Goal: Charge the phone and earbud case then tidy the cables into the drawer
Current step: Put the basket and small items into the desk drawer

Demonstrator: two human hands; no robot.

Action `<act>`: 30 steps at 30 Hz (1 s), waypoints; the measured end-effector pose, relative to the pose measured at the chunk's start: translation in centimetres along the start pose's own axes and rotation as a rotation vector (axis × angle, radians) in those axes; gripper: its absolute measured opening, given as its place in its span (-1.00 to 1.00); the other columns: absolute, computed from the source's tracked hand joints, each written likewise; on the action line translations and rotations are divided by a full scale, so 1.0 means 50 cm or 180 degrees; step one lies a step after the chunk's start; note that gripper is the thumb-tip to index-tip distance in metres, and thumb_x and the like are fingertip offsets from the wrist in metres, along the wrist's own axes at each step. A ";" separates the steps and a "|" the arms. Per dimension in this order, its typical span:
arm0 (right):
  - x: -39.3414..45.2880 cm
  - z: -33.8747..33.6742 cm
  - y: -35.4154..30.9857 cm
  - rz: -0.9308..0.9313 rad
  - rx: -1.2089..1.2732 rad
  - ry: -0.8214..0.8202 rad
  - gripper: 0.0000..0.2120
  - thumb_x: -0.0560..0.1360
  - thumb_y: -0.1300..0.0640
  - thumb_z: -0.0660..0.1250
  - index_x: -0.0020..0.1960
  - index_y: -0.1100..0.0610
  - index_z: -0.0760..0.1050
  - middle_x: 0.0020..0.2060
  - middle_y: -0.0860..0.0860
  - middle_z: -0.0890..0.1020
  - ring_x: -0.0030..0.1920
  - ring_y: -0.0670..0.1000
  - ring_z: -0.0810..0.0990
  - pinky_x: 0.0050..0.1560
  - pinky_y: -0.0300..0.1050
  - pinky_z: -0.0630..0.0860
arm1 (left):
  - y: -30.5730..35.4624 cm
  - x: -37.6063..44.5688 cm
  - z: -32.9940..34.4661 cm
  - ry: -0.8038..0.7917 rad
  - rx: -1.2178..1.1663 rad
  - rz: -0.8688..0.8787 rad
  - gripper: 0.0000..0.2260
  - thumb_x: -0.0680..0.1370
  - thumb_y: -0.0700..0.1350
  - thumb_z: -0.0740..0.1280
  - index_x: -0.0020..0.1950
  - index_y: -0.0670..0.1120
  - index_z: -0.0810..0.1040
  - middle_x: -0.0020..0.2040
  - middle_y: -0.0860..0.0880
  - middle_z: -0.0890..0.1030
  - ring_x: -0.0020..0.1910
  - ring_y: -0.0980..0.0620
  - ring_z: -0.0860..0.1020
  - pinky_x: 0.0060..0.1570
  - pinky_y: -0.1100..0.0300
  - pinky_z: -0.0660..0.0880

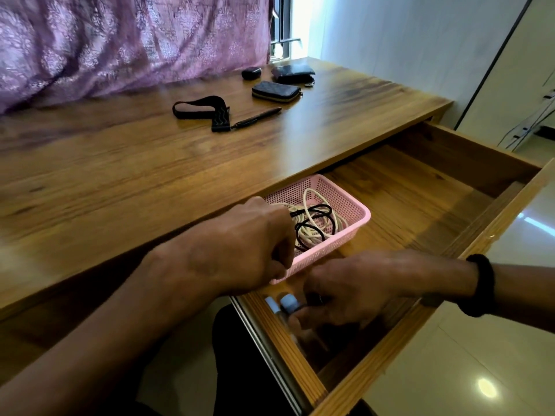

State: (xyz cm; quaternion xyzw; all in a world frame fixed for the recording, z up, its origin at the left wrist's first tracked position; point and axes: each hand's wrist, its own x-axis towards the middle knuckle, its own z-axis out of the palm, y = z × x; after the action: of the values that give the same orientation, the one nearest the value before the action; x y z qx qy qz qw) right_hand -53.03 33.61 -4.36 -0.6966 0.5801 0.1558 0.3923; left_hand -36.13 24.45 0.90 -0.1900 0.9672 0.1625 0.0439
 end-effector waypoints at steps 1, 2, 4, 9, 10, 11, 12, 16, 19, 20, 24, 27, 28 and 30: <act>-0.013 0.001 -0.006 0.0021 -0.0159 0.0194 -0.56 0.65 -0.29 0.12 0.16 0.03 0.55 -0.11 0.00 0.66 -0.20 0.00 0.68 -0.25 -0.13 0.65 | -0.002 -0.002 0.009 0.0138 -0.0014 -0.0001 -0.92 0.50 0.02 0.51 -0.05 0.08 0.66 -0.14 0.14 0.62 -0.16 0.18 0.61 -0.17 0.24 0.63; -0.023 -0.004 -0.009 0.0001 -0.0328 0.0399 -0.52 0.63 -0.34 0.08 0.19 -0.01 0.54 -0.05 0.00 0.67 -0.14 0.02 0.69 -0.17 -0.02 0.70 | -0.007 -0.002 0.012 0.0315 0.0015 0.0028 -0.90 0.51 0.06 0.50 -0.08 0.08 0.65 -0.17 0.14 0.62 -0.19 0.18 0.60 -0.21 0.26 0.61; -0.049 -0.023 -0.019 -0.0064 -0.0498 0.0578 -0.51 0.61 -0.36 0.09 0.19 -0.02 0.55 -0.03 -0.02 0.69 -0.09 0.00 0.69 -0.07 0.07 0.68 | -0.011 0.003 0.021 0.0697 0.0015 0.0114 -0.85 0.50 0.09 0.48 -0.14 0.03 0.66 -0.25 0.10 0.65 -0.26 0.19 0.61 -0.31 0.31 0.51; -0.119 -0.161 -0.036 -0.0217 -0.0178 0.0780 -0.54 0.62 -0.28 0.22 -0.07 0.09 0.62 -0.22 -0.02 0.71 -0.23 -0.03 0.69 -0.19 -0.09 0.63 | -0.032 0.046 -0.029 0.1602 -0.0204 0.0236 -0.86 0.51 0.06 0.43 -0.16 0.02 0.70 -0.31 0.10 0.66 -0.32 0.21 0.61 -0.33 0.26 0.49; -0.121 -0.197 -0.028 -0.0265 -0.0077 0.1005 -0.54 0.62 -0.27 0.24 -0.10 0.10 0.63 -0.26 -0.03 0.71 -0.26 -0.05 0.69 -0.21 -0.06 0.64 | -0.044 0.069 -0.051 0.1838 -0.0255 0.0137 -0.85 0.51 0.08 0.44 -0.16 0.04 0.71 -0.34 0.14 0.64 -0.34 0.25 0.59 -0.35 0.33 0.46; -0.114 -0.226 -0.014 -0.0280 0.0008 0.1272 -0.56 0.61 -0.25 0.27 -0.12 0.09 0.64 -0.29 -0.05 0.71 -0.29 -0.07 0.69 -0.22 -0.04 0.65 | -0.059 0.093 -0.065 0.2092 -0.0304 0.0062 -0.85 0.51 0.10 0.46 -0.16 0.06 0.72 -0.36 0.17 0.63 -0.35 0.28 0.57 -0.36 0.42 0.40; -0.096 -0.260 0.010 -0.0261 0.0073 0.1588 -0.60 0.61 -0.23 0.30 -0.13 0.08 0.64 -0.31 -0.06 0.71 -0.31 -0.08 0.69 -0.22 -0.03 0.66 | -0.080 0.123 -0.082 0.2328 -0.0337 -0.0009 -0.86 0.51 0.11 0.47 -0.16 0.07 0.71 -0.36 0.19 0.62 -0.34 0.31 0.57 -0.36 0.46 0.36; 0.027 -0.371 0.139 0.0198 0.0100 0.2934 -0.69 0.54 -0.24 0.40 0.01 0.00 0.64 -0.15 -0.05 0.72 -0.18 -0.06 0.68 -0.08 -0.02 0.67 | -0.186 0.239 -0.108 0.2641 -0.0290 -0.0491 -0.87 0.53 0.08 0.48 0.01 0.07 0.73 -0.19 0.19 0.67 -0.27 0.31 0.54 -0.26 0.52 0.38; 0.132 -0.417 0.234 0.0782 0.0417 0.3681 -0.68 0.53 -0.11 0.45 0.18 0.05 0.61 0.02 0.00 0.69 -0.02 -0.04 0.63 -0.10 -0.25 0.48 | -0.247 0.309 -0.104 0.2562 -0.0360 -0.0643 -0.80 0.55 0.03 0.47 0.15 0.02 0.71 -0.03 0.09 0.71 -0.16 0.25 0.58 -0.14 0.51 0.45; 0.163 -0.435 0.261 0.0848 0.0643 0.3993 -0.71 0.54 -0.05 0.45 0.18 0.07 0.61 0.01 0.03 0.69 -0.02 -0.02 0.62 -0.10 -0.24 0.46 | -0.262 0.339 -0.108 0.2579 -0.0403 -0.0665 -0.76 0.56 0.03 0.46 0.19 0.00 0.70 0.03 0.05 0.72 -0.08 0.20 0.61 -0.04 0.44 0.50; 0.225 -0.513 0.318 0.0881 0.1308 0.4827 -0.86 0.62 0.18 0.29 0.06 0.19 0.60 -0.12 0.11 0.70 -0.23 0.02 0.66 -0.20 -0.30 0.52 | -0.306 0.467 -0.123 0.2629 -0.0294 -0.1096 -0.47 0.56 0.19 0.38 0.42 -0.09 0.53 0.28 -0.11 0.62 0.28 -0.06 0.53 0.31 0.11 0.45; 0.262 -0.584 0.374 0.1050 0.1746 0.4967 -0.83 0.63 0.19 0.23 0.04 0.23 0.58 -0.18 0.15 0.68 -0.35 0.01 0.66 -0.37 -0.37 0.48 | -0.324 0.559 -0.145 0.2610 -0.0340 -0.1572 -0.20 0.48 0.40 0.31 0.51 -0.14 0.37 0.35 -0.16 0.51 0.33 -0.14 0.44 0.36 0.03 0.41; 0.278 -0.609 0.398 0.1154 0.1830 0.5079 -0.80 0.61 0.13 0.25 0.00 0.22 0.60 -0.14 0.18 0.71 -0.22 0.12 0.70 -0.24 -0.26 0.55 | -0.326 0.584 -0.153 0.2544 -0.0432 -0.1754 -0.11 0.43 0.48 0.28 0.52 -0.15 0.34 0.36 -0.18 0.49 0.35 -0.16 0.43 0.37 0.00 0.40; 0.306 -0.655 0.439 0.1439 0.2001 0.5264 -0.62 0.57 -0.07 0.24 -0.05 0.23 0.63 -0.03 0.25 0.71 0.03 0.25 0.68 -0.02 -0.01 0.58 | -0.328 0.627 -0.167 0.2420 -0.0651 -0.2143 0.04 0.33 0.60 0.21 0.52 -0.16 0.29 0.40 -0.20 0.45 0.39 -0.19 0.41 0.38 -0.04 0.37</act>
State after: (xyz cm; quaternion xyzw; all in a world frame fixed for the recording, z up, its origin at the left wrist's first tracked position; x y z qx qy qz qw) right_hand -76.97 -1.12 -1.61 -0.3170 0.8148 -0.4852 -0.0166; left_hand -59.04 -3.76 -0.69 -0.5397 0.7793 0.1526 -0.2795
